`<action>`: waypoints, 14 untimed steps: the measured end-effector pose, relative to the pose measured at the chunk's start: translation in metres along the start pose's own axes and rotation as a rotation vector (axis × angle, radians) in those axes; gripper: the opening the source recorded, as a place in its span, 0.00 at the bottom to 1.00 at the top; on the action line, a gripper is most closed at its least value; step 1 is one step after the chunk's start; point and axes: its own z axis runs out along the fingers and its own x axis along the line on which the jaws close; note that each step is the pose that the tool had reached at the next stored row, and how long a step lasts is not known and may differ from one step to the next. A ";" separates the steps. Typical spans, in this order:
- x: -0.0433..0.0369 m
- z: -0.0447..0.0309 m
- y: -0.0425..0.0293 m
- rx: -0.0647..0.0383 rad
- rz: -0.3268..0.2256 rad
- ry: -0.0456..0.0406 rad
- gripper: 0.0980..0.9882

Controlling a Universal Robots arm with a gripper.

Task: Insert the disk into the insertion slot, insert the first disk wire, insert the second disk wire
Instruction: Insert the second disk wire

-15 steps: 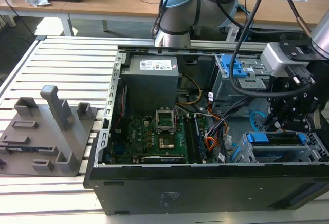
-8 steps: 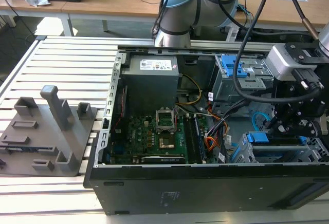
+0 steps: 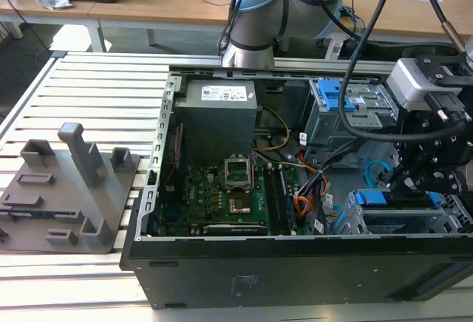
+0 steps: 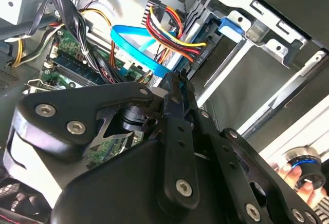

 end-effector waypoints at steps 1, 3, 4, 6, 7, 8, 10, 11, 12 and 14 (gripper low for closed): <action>0.0001 0.0001 -0.0008 0.000 0.003 0.0001 0.07; 0.0002 0.0000 -0.0032 -0.002 0.004 0.0006 0.07; 0.0009 -0.0001 -0.0034 -0.003 0.004 0.0006 0.07; 0.0022 0.0000 -0.0035 -0.003 0.004 0.0006 0.07; 0.0029 0.0001 -0.0035 -0.003 0.004 0.0006 0.07; 0.0033 0.0002 -0.0035 -0.003 0.004 0.0004 0.07; 0.0035 0.0017 -0.0037 -0.003 0.005 0.0005 0.07; 0.0035 0.0022 -0.0038 -0.003 0.005 0.0006 0.07; 0.0036 0.0027 -0.0040 -0.003 0.005 0.0008 0.07; 0.0036 0.0035 -0.0046 -0.003 0.005 0.0006 0.07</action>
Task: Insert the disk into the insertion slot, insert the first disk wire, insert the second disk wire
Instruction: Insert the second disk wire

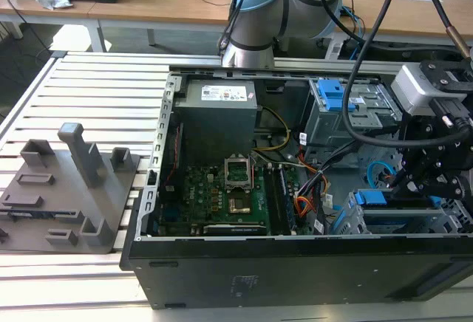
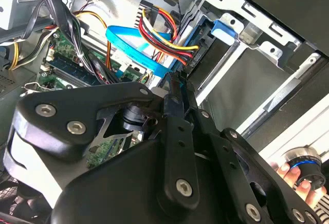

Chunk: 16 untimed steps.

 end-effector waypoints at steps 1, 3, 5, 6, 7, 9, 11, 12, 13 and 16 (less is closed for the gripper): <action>0.0000 0.0004 -0.0001 0.000 0.000 -0.0001 0.07; 0.0001 0.0019 -0.0002 0.000 0.000 -0.0001 0.07; 0.0002 0.0031 -0.0003 0.000 0.000 -0.0001 0.07; 0.0004 0.0035 -0.0003 0.000 0.000 0.0000 0.07; 0.0006 0.0041 -0.0004 0.000 0.000 0.0000 0.07; 0.0012 0.0052 -0.0006 0.000 0.000 0.0000 0.07; 0.0016 0.0063 -0.0009 0.000 0.000 0.0000 0.07; 0.0016 0.0064 -0.0010 0.000 0.000 0.0001 0.07; 0.0017 0.0066 -0.0010 0.000 0.000 -0.0001 0.07; 0.0017 0.0069 -0.0010 0.000 0.000 -0.0004 0.08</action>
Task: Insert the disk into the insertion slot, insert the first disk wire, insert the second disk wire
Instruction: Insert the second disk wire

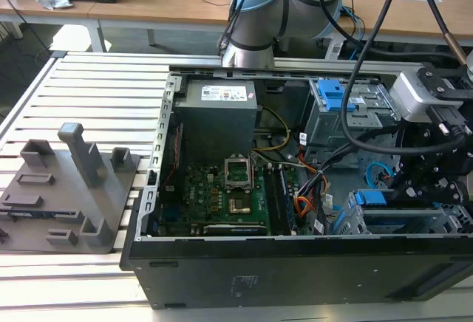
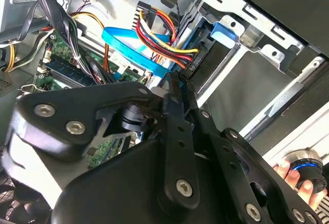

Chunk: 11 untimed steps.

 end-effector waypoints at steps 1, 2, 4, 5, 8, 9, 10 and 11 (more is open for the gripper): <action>0.0000 0.0000 0.0000 0.000 0.000 0.0001 0.16; 0.0000 -0.0001 0.0000 0.000 0.000 0.0003 0.16; -0.0001 -0.0012 0.0000 0.000 0.000 0.0003 0.16; -0.0003 -0.0037 0.0001 0.000 0.000 0.0000 0.16; -0.0012 -0.0213 0.0007 0.000 0.000 0.0006 0.16; -0.0014 -0.0255 0.0008 0.000 0.000 0.0006 0.16; -0.0016 -0.0291 0.0010 0.000 0.000 0.0006 0.16; -0.0019 -0.0337 0.0011 0.000 0.000 0.0005 0.16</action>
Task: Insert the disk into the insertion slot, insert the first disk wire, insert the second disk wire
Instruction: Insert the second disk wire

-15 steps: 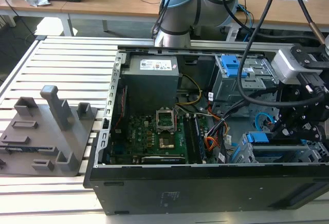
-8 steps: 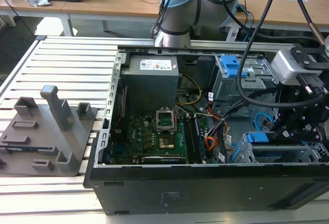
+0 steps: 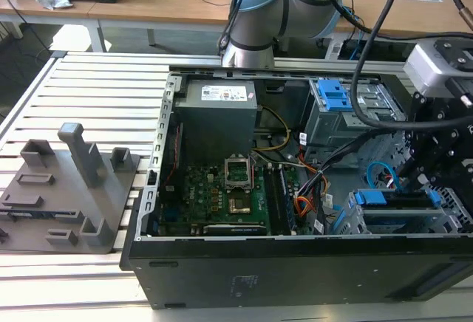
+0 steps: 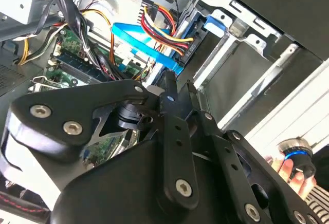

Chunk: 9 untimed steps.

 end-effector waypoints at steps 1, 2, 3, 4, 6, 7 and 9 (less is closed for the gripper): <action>-0.0001 -0.0023 0.0001 0.000 0.000 -0.0005 0.14; -0.0002 -0.0034 0.0001 0.000 0.000 -0.0010 0.01; -0.0003 -0.0047 0.0001 0.000 0.000 -0.0010 0.01; -0.0003 -0.0055 0.0002 0.000 0.000 -0.0011 0.01; -0.0003 -0.0057 0.0002 0.000 0.000 -0.0015 0.01; -0.0003 -0.0057 0.0002 0.000 0.000 -0.0016 0.01; -0.0003 -0.0059 0.0005 0.000 0.000 -0.0012 0.01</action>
